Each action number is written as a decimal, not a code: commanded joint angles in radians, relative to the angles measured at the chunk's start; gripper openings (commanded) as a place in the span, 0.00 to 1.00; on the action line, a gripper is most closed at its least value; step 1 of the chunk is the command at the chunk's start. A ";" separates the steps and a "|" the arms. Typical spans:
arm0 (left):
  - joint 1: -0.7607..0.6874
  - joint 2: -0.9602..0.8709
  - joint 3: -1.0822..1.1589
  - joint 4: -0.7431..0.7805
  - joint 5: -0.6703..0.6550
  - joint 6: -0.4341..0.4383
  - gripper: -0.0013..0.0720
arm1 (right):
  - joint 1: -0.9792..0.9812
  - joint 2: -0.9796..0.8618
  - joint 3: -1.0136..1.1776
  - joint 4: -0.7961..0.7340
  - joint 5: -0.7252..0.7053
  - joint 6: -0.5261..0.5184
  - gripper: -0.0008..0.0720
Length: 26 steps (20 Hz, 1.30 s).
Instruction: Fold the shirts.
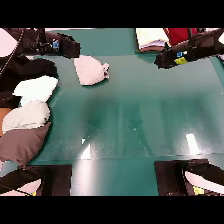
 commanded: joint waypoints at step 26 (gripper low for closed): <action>0.121 -0.533 -0.002 0.127 0.154 -0.142 0.86 | -0.001 -0.001 0.001 0.008 -0.052 0.000 0.03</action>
